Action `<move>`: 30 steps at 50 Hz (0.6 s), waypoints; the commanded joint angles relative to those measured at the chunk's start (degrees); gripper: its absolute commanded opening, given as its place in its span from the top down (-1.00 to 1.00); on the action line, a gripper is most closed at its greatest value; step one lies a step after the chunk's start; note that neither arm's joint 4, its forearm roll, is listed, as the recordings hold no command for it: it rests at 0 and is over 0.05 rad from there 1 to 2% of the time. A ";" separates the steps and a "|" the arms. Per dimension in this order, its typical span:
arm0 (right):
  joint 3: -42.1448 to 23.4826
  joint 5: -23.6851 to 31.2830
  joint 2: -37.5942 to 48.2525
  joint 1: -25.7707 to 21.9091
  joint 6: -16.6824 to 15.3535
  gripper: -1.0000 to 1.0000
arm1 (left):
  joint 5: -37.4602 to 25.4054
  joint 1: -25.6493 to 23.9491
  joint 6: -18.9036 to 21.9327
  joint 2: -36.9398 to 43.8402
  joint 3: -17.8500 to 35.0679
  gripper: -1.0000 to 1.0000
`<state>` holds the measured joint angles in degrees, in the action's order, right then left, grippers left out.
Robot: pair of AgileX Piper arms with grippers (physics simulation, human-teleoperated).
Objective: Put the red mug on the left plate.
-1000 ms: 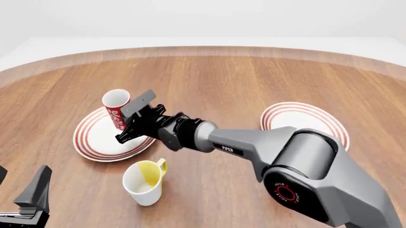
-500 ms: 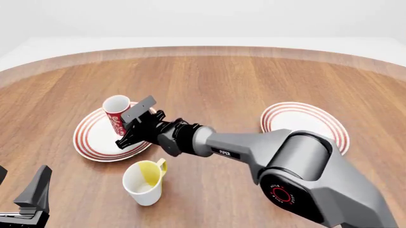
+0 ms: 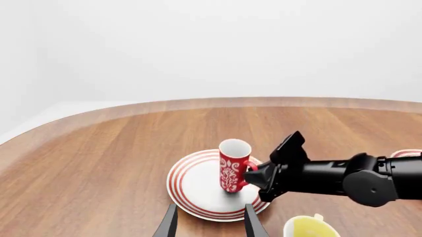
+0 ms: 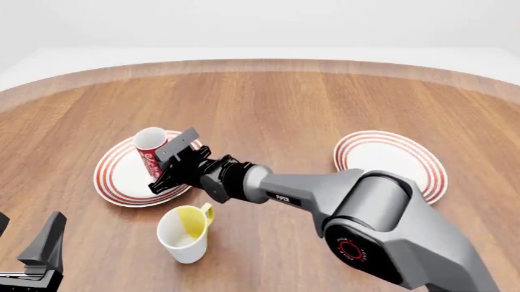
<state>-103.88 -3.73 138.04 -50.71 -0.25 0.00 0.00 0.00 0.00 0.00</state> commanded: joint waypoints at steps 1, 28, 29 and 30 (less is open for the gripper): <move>-1.34 0.42 1.24 0.22 0.65 1.00 | 0.00 0.00 0.00 0.00 0.00 -1.00; -5.05 3.53 3.87 1.06 0.77 -1.00 | 0.00 0.00 0.00 0.00 0.00 -1.00; -5.14 3.60 3.85 1.09 0.88 -1.00 | 0.00 0.00 0.00 0.00 0.00 -1.00; -5.05 3.54 3.76 1.07 0.87 -1.00 | 0.00 0.00 0.00 0.00 0.00 -1.00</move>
<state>-107.79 -1.10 141.14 -49.94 0.31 0.00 0.00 0.00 0.00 0.00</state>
